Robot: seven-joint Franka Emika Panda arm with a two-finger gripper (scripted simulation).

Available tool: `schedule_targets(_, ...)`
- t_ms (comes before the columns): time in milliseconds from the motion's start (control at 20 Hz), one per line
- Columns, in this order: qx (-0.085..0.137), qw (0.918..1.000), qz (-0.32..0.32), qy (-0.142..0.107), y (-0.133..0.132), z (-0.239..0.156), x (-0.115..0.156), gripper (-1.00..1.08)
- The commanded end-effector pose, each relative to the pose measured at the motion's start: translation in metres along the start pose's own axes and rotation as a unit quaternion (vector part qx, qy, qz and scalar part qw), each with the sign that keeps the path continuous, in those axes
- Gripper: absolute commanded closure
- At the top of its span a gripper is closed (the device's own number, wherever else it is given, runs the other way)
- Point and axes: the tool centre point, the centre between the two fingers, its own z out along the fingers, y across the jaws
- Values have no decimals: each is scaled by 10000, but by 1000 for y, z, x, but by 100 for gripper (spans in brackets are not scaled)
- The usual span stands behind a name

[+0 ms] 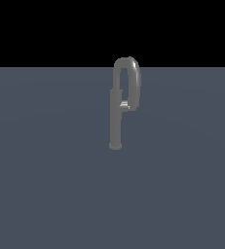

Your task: Turn on the faucet by rotating a designated handle.

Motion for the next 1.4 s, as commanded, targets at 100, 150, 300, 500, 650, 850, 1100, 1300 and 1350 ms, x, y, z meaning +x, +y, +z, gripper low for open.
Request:
schedule_targets(100,6,10000,6,-7,0,0,0,108)
schedule_targets(150,14,10000,13,-16,0,0,1,108)
schedule_targets(300,55,9999,53,-64,0,0,4,108)
schedule_targets(500,154,9996,149,-180,-1,0,12,108)
schedule_targets(650,262,9989,253,-306,-2,1,21,108)
schedule_targets(850,454,9966,436,-529,-3,2,37,108)
schedule_targets(1100,766,9903,735,-892,-3,5,62,108)
schedule_targets(1300,1033,9824,989,-1202,-2,9,83,108)
schedule_targets(1350,1101,9800,1053,-1280,-1,11,88,108)
